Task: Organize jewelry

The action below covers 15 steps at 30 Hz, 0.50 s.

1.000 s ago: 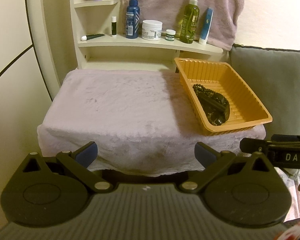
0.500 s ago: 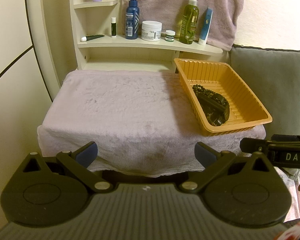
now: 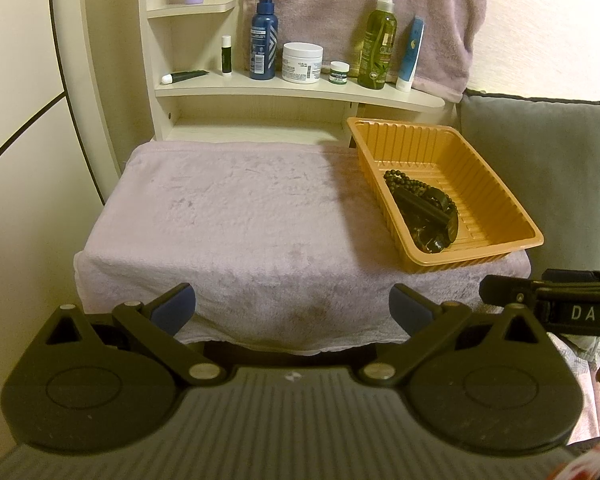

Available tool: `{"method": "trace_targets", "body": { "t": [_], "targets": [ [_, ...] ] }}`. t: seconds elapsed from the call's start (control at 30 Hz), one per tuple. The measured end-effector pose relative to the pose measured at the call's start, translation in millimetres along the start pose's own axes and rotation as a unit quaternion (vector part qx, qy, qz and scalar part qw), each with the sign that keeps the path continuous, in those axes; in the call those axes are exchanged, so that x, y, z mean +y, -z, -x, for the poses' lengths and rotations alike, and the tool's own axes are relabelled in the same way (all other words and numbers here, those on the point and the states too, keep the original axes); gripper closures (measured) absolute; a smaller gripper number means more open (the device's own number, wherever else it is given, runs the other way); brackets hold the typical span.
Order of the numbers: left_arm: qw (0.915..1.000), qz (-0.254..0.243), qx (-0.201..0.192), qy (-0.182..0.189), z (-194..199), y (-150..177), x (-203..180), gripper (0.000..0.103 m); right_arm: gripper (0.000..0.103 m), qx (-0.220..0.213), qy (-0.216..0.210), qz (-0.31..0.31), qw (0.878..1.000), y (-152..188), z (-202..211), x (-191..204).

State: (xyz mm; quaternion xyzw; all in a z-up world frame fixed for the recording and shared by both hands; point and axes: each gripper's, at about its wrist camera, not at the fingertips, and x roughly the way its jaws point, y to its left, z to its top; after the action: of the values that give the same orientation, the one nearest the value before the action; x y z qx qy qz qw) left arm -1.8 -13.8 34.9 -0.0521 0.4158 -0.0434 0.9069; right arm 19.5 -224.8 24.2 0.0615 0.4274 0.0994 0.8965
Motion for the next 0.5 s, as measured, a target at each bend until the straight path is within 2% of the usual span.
{"method": "trace_targets", "body": {
  "t": [0.5],
  "targets": [
    [1.0,0.002,-0.007,-0.002,0.7,-0.9,-2.1,0.0,0.01,0.0,0.0,0.0,1.0,0.0,-0.3,-0.8]
  ]
}}
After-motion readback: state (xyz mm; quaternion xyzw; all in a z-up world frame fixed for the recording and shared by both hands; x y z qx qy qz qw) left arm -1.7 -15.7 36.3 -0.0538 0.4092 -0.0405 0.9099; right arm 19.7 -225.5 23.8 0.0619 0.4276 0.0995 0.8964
